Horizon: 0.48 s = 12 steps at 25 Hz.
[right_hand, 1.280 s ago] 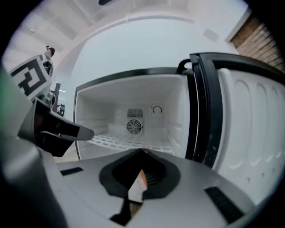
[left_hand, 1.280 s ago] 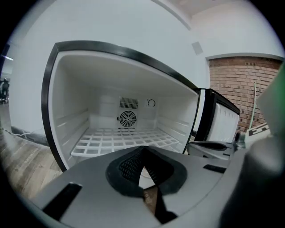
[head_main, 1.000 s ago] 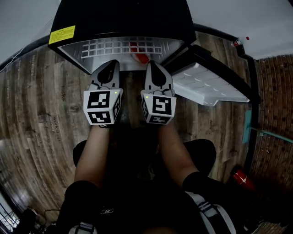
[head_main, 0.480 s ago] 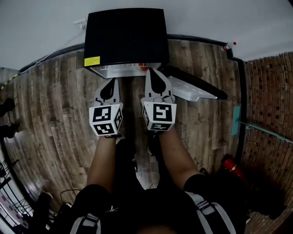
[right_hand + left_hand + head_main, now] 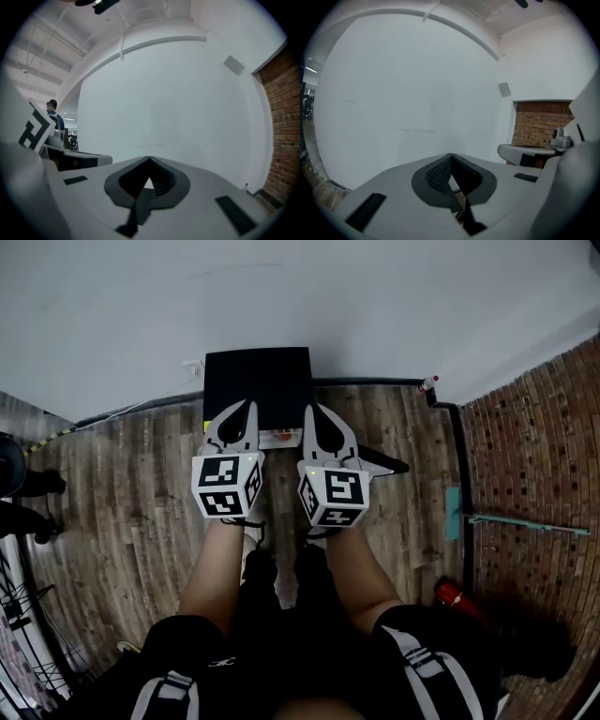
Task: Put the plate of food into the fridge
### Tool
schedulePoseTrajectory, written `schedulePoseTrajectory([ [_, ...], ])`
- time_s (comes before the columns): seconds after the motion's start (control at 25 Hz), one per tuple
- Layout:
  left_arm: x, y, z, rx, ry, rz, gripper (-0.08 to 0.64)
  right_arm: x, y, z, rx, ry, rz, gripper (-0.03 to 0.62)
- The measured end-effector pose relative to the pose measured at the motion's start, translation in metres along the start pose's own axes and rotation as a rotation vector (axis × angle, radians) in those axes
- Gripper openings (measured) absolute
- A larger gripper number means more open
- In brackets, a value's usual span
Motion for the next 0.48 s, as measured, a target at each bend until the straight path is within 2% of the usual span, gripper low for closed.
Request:
schedulePoseTrajectory([
  [0.16, 0.067, -0.024, -0.031, -0.035, 0.007, -0.05, -0.008, 0.067, -0.021, 0.007, 0.033, -0.03, -0.039, 0.012],
  [0.32, 0.113, -0.04, -0.05, -0.027, 0.064, -0.091, -0.008, 0.127, -0.035, 0.015, 0.069, -0.091, -0.104, 0.012],
  [0.48, 0.143, -0.056, -0.054, -0.01, 0.087, -0.123, -0.008, 0.167, -0.047, 0.021, 0.089, -0.086, -0.137, 0.012],
])
Point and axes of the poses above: the fingertips, and each gripper's own axes: y forward along the fingers, z to its left, x out of its top, the point moved 3 cm from there along -y, backward along the fingers
